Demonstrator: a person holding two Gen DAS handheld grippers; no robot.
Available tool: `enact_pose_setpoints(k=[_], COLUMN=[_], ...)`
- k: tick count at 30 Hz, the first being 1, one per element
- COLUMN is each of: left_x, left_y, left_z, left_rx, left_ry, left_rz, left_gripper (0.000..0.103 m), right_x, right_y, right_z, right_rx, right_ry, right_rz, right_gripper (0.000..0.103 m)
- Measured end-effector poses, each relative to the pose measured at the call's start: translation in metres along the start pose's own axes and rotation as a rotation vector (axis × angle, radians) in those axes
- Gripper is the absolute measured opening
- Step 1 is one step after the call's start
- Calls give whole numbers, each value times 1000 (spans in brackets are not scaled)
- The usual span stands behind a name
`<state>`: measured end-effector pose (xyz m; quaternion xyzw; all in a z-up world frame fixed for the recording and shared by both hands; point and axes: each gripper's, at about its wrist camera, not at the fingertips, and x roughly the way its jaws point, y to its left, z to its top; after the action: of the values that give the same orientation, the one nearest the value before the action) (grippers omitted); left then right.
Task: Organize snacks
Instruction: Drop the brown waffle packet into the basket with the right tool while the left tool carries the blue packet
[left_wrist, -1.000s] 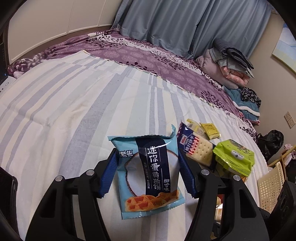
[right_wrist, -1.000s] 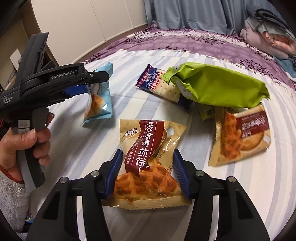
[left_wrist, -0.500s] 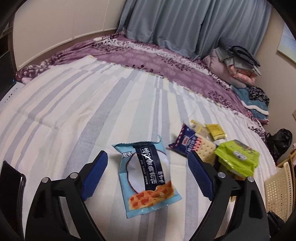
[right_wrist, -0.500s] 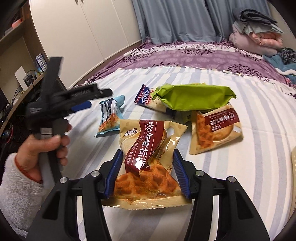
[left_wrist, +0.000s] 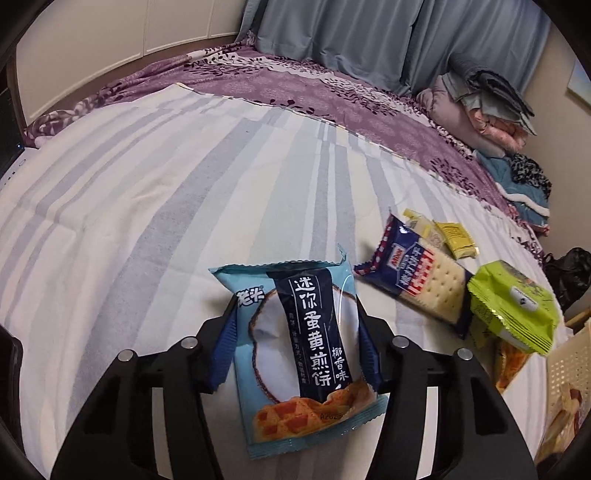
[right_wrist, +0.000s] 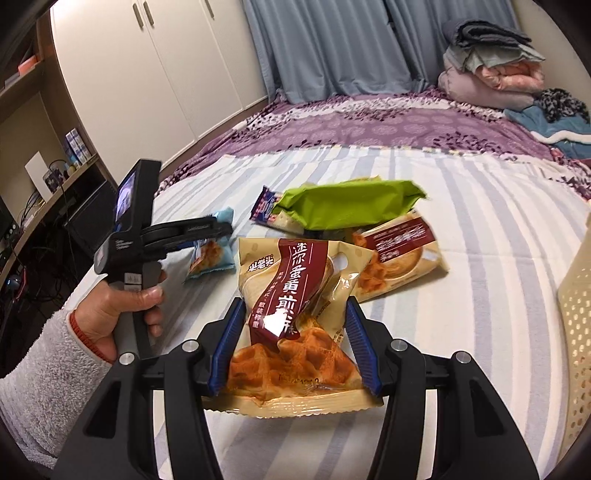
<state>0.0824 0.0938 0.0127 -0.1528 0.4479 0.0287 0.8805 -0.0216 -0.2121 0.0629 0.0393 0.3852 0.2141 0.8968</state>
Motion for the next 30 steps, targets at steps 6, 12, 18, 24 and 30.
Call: enact_pose_setpoints(k=[6,12,18,24,30], left_x=[-35,-72,-107,-134,-152], left_y=[-22,-48,-82,-118,-158], left_z=[-2,3,5,1,-8], left_rx=[74,117,169,225,299], left_ry=[-65,-122,-179,-206,-220], left_rz=[-40,-95,-158,-226,-284], left_gripper=[57,57,57,57,57], right_x=[-23,-54,-93,-132,-169], right_y=[-8,-26,-57,-94,-134], right_z=[6,8,8,-2,-20], right_rx=[5,44,110,177,262], right_ry=[-70,-146,-236,-314,-364], right_rz=[-22,-64,-142,-230,-328], right_gripper=[55,55,55,55,55])
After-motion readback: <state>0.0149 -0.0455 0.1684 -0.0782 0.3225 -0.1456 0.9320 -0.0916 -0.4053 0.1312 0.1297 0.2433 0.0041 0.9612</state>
